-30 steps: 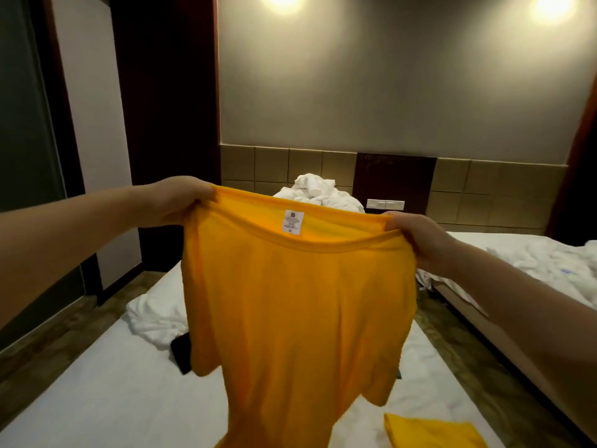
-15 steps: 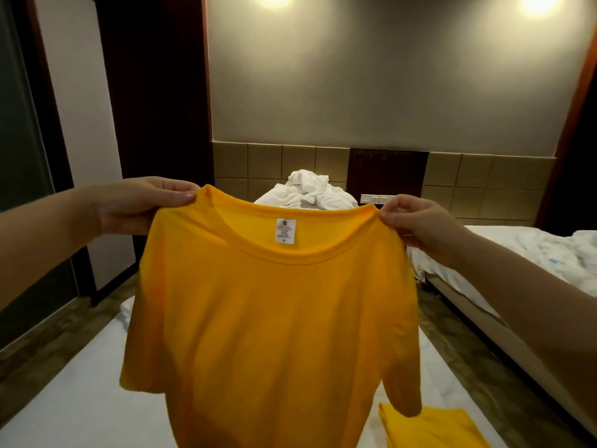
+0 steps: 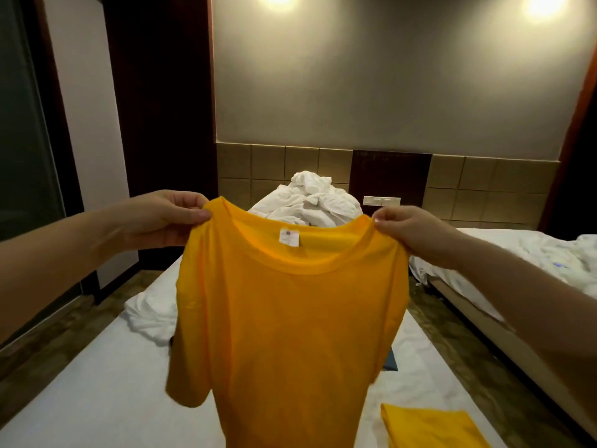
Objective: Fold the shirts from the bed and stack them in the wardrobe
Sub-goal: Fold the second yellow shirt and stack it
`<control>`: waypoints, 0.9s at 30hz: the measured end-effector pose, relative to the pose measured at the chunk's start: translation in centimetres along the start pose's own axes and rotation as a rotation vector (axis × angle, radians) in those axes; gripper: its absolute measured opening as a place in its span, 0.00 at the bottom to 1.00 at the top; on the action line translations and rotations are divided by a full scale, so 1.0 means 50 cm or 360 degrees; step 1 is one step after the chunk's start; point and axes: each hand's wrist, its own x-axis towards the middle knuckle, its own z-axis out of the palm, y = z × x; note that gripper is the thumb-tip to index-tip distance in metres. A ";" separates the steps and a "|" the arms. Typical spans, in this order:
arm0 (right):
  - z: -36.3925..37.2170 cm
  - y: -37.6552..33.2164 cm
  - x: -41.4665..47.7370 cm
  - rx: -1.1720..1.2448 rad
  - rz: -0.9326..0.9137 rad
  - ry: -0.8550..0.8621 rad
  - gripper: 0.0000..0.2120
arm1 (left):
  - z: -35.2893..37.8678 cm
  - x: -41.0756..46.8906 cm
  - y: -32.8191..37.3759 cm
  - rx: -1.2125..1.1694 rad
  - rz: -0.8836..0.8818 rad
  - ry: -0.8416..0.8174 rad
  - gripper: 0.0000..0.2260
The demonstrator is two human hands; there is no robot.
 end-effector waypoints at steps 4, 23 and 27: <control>-0.032 0.032 -0.019 0.0304 0.0508 -0.0719 0.12 | -0.009 0.000 -0.012 0.0074 -0.0016 0.0065 0.25; -0.031 -0.023 -0.013 0.0540 0.0318 -0.0108 0.12 | 0.050 -0.025 0.055 0.0441 0.0075 0.0790 0.04; -0.038 -0.030 -0.016 0.0282 0.0276 -0.0130 0.10 | 0.052 -0.032 0.062 0.0477 0.0040 0.0774 0.05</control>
